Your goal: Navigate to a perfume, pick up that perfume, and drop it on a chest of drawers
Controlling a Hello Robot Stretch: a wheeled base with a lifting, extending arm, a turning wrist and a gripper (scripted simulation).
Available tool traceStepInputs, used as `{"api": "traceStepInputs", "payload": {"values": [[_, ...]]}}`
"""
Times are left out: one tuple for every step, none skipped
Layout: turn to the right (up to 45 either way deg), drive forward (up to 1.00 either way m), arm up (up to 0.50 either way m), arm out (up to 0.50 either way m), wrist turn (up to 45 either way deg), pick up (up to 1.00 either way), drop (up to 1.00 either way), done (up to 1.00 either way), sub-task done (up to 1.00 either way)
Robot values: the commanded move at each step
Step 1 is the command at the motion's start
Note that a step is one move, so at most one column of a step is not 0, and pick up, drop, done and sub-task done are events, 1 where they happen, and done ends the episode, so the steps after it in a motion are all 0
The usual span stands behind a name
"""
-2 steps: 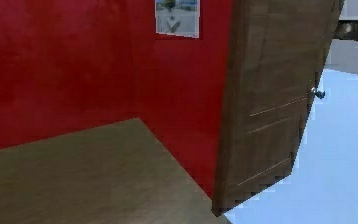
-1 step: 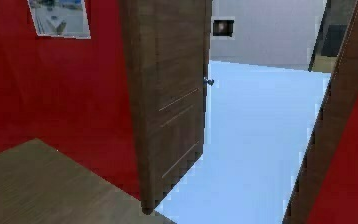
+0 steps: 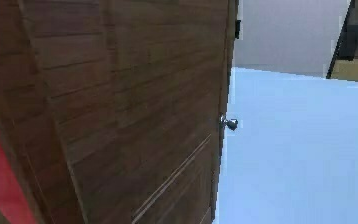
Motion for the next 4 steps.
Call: {"api": "traceStepInputs", "payload": {"values": [[33.0,0.00,0.00,0.00,0.0,0.00,0.00,0.00,0.00],[0.0,0.45,0.00,0.00,0.0,0.00,0.00,0.00,0.00],[9.0,0.00,0.00,0.00,0.0,0.00,0.00,0.00,0.00],[0.0,1.00,0.00,0.00,0.0,0.00,0.00,0.00,0.00]]}}
